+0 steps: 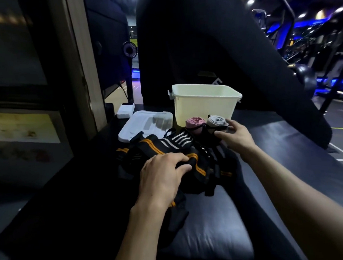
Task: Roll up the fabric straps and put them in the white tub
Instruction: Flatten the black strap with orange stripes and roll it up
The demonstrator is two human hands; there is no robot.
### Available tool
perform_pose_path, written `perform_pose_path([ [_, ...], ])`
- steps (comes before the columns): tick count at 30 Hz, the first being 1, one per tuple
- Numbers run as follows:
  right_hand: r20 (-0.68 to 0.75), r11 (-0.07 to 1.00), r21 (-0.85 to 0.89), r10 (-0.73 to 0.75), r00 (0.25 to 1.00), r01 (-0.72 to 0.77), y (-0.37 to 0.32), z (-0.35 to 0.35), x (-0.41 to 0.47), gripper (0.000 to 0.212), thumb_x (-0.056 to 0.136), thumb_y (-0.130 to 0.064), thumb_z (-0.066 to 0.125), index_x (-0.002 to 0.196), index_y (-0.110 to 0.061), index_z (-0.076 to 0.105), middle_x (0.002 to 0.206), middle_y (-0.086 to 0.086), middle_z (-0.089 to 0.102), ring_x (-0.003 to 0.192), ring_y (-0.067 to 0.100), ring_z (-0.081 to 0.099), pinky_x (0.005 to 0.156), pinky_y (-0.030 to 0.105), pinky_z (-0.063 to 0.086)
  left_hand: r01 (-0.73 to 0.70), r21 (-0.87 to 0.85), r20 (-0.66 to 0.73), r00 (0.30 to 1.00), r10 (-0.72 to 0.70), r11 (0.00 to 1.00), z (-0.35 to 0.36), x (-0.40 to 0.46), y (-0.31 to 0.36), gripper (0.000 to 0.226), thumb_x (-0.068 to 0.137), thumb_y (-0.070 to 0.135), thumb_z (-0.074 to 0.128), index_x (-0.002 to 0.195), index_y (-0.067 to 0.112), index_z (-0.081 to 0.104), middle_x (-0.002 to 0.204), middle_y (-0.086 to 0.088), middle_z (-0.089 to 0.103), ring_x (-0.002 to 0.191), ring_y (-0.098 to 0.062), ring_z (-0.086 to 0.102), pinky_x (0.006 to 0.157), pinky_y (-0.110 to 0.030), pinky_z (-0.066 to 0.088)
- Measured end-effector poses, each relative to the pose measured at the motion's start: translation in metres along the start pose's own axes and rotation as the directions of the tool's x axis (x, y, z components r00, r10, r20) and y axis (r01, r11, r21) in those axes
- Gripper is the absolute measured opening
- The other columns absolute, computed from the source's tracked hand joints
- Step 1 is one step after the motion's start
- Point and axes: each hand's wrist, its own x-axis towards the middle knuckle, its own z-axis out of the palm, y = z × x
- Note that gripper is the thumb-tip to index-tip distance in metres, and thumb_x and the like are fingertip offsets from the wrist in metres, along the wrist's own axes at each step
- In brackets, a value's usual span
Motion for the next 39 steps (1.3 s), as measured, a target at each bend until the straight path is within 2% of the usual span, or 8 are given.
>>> perform_pose_path([
  [6,0.109,0.969,0.071,-0.244,0.964,0.238,-0.029,-0.043,-0.095,0.029,0.09,-0.032,0.075,0.116,-0.021,0.071,0.106,-0.007,0.075,0.1,0.009,0.07,0.079,0.023,0.054,-0.026,-0.012,-0.137,0.99,0.024,1.0,0.005,-0.007,0.018,0.023,0.098,0.05,0.059,0.101,0.033,0.075,0.09,0.003,0.076,0.091,-0.024,0.068,0.079,-0.036,0.052],
  [11,0.31,0.886,0.09,-0.459,0.833,0.455,-0.042,-0.066,-0.183,0.076,0.074,-0.029,0.09,0.139,-0.035,0.053,0.134,-0.018,0.057,0.119,-0.003,0.057,0.091,0.009,0.046,-0.212,-0.157,-0.309,0.938,0.156,0.965,0.011,-0.021,0.044,0.017,0.097,0.04,0.063,0.091,0.027,0.072,0.086,0.01,0.074,0.08,-0.017,0.069,0.067,-0.036,0.054],
  [15,0.159,0.88,0.121,-0.473,0.867,0.459,-0.03,-0.067,-0.205,0.063,0.078,-0.028,0.086,0.134,-0.036,0.058,0.128,-0.016,0.061,0.114,0.003,0.064,0.089,0.021,0.055,-0.341,-0.296,-0.294,0.921,0.255,0.892,0.018,-0.034,0.06,0.016,0.096,0.038,0.065,0.089,0.026,0.074,0.084,0.013,0.073,0.077,-0.008,0.069,0.069,-0.034,0.055],
  [21,0.017,0.924,0.15,-0.357,0.934,0.351,-0.007,-0.081,-0.215,0.027,0.089,-0.008,0.074,0.102,-0.03,0.071,0.105,-0.015,0.068,0.096,0.007,0.07,0.078,0.042,0.06,-0.372,-0.421,-0.135,0.928,0.348,0.827,0.029,-0.043,0.067,0.009,0.096,0.027,0.07,0.091,0.024,0.076,0.084,0.012,0.074,0.081,-0.004,0.07,0.076,-0.032,0.055],
  [26,-0.02,0.944,0.217,-0.249,0.968,0.248,0.019,-0.088,-0.222,0.021,0.097,-0.01,0.064,0.1,-0.03,0.066,0.094,-0.004,0.073,0.082,0.017,0.072,0.074,0.051,0.059,-0.366,-0.292,0.072,0.913,0.402,0.883,0.031,-0.044,0.061,0.018,0.094,0.04,0.071,0.11,0.031,0.073,0.107,0.016,0.072,0.1,-0.002,0.067,0.092,-0.03,0.052],
  [31,-0.089,0.899,0.392,-0.171,0.981,0.193,0.026,-0.114,-0.215,0.014,0.103,-0.01,0.052,0.103,-0.02,0.062,0.084,-0.004,0.074,0.07,0.011,0.068,0.058,0.022,0.049,-0.278,0.123,0.088,0.959,0.268,0.953,0.022,-0.037,0.043,0.047,0.087,0.039,0.076,0.132,0.037,0.064,0.14,0.017,0.057,0.136,-0.011,0.046,0.127,-0.045,0.005],
  [35,-0.092,0.845,0.522,-0.081,0.992,0.118,0.025,-0.124,-0.214,0.015,0.105,-0.007,0.047,0.101,-0.01,0.061,0.073,-0.006,0.071,0.063,0.004,0.065,0.056,0.019,0.053,-0.092,0.136,-0.024,0.995,0.096,0.986,0.011,-0.03,0.03,0.036,0.094,0.033,0.07,0.129,0.041,0.065,0.145,0.019,0.054,0.142,-0.02,0.041,0.124,-0.059,0.001],
  [39,-0.137,0.804,0.591,0.019,0.99,0.066,0.025,-0.139,-0.21,0.017,0.105,-0.011,0.048,0.097,-0.014,0.062,0.071,-0.007,0.066,0.059,0.003,0.06,0.051,0.02,0.052,0.038,0.149,0.094,0.994,-0.052,0.988,0.003,-0.028,0.021,0.032,0.104,0.046,0.05,0.135,0.046,0.059,0.158,0.021,0.041,0.156,-0.034,0.018,0.123,-0.063,-0.004],
])
